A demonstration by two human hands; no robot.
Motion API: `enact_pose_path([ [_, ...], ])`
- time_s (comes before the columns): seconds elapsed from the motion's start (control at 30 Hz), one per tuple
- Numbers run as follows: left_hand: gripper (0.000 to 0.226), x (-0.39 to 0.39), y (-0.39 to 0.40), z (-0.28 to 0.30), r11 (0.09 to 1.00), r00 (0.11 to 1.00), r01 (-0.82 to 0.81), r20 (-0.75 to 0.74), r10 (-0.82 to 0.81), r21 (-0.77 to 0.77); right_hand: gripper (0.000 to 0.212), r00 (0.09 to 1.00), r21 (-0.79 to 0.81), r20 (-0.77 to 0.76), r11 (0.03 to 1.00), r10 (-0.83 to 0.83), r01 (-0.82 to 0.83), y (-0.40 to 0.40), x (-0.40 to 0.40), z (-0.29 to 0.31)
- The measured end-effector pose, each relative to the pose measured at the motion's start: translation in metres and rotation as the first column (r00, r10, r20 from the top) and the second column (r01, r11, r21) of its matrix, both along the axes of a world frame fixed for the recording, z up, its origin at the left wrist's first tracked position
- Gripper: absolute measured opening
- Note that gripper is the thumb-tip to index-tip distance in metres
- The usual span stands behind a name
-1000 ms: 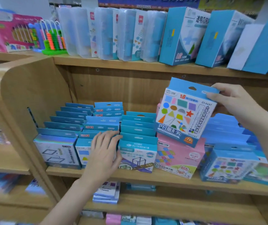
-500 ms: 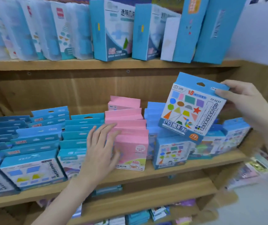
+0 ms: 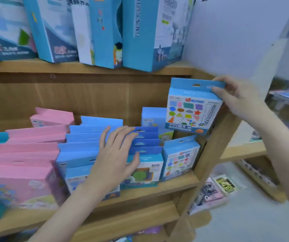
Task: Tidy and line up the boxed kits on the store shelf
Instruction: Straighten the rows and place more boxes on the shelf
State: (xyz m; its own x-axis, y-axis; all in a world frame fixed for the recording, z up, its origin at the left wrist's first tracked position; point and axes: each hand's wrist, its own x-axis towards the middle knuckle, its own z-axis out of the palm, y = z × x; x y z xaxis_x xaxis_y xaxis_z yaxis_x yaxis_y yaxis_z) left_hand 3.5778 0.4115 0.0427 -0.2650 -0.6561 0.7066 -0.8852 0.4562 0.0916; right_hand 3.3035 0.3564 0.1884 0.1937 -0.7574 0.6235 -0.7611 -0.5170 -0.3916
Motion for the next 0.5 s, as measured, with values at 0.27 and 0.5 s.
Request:
enact_pose_path([
  [0.27,0.074,-0.016,-0.021,-0.008,0.979,0.943,-0.12,0.329,0.059,0.168,0.011,0.948,-0.042,-0.317,0.999,-0.037,0.025,-0.036,0.006,0.01],
  [0.5,0.064,-0.012,-0.03,-0.014,0.989,0.936,-0.098,0.348,0.055,0.108,0.013,0.815,0.04,-0.58,0.998,-0.012,0.043,-0.06,0.024,0.0],
])
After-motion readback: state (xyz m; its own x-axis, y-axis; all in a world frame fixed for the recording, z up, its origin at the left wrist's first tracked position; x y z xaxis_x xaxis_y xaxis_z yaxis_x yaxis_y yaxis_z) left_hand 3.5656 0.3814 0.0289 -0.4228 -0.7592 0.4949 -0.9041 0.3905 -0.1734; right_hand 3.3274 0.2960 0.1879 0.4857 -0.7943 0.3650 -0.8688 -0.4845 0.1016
